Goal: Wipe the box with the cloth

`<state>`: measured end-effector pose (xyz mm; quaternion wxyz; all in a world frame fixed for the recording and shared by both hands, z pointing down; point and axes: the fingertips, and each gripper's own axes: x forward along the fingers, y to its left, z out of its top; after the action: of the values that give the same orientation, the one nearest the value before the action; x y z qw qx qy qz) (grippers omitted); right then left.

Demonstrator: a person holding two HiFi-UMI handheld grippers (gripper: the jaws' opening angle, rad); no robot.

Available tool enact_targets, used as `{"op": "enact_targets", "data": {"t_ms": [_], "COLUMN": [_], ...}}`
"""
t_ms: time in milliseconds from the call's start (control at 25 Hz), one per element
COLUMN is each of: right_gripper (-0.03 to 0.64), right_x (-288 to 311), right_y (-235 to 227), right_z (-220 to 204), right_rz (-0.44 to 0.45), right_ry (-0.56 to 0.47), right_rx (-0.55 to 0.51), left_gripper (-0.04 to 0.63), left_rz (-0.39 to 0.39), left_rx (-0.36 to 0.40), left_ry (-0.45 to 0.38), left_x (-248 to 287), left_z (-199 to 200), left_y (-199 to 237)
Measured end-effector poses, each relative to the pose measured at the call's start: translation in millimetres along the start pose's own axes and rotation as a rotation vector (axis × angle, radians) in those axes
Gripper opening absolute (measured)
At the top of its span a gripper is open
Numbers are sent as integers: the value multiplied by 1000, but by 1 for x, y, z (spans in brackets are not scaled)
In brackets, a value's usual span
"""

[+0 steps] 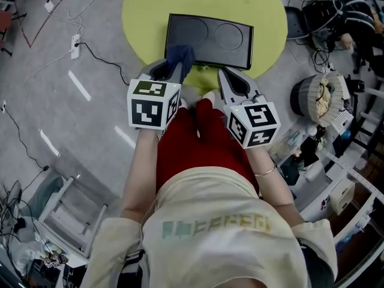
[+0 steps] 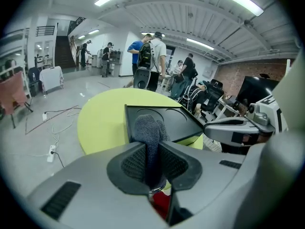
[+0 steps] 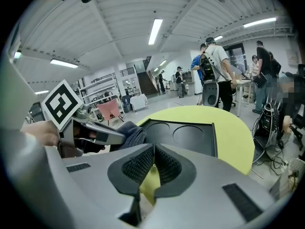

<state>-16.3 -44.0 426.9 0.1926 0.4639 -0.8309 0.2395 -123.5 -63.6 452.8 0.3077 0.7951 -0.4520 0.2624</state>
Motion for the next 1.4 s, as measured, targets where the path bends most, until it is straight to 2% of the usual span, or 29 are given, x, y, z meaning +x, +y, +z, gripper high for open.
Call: {"op": "enact_targets", "data": {"t_ms": [200, 360, 440, 560, 720, 960, 1200, 1400], "right_gripper": [38, 38, 38, 38, 38, 38, 38, 38], "right_x": [-9, -22, -31, -47, -69, -87, -86, -68], "right_y": [18, 10, 1, -19, -54, -103, -127, -134], "right_z": [-15, -29, -35, -44, -59, -84, -98, -101], "right_rz": [-22, -61, -83, -116, -162, -198, -183, -172], "right_ry": [21, 27, 31, 28, 40, 71, 111, 149], "right_rx": [-8, 7, 18, 35, 66, 96, 89, 38], "left_gripper": [63, 63, 64, 64, 64, 64, 64, 64], "left_rz": [70, 113, 89, 10, -99, -198, -239, -242], "left_rx": [9, 34, 34, 73, 140, 211, 236, 209], "left_ry": [-33, -65, -78, -70, -35, 1, 27, 34], "left_x": [-28, -41, -45, -37, -8, 48, 87, 103], "left_z": [-11, -16, -17, -18, -20, -21, -23, -27], "left_y": [26, 23, 7, -34, -101, -182, -220, -217]}}
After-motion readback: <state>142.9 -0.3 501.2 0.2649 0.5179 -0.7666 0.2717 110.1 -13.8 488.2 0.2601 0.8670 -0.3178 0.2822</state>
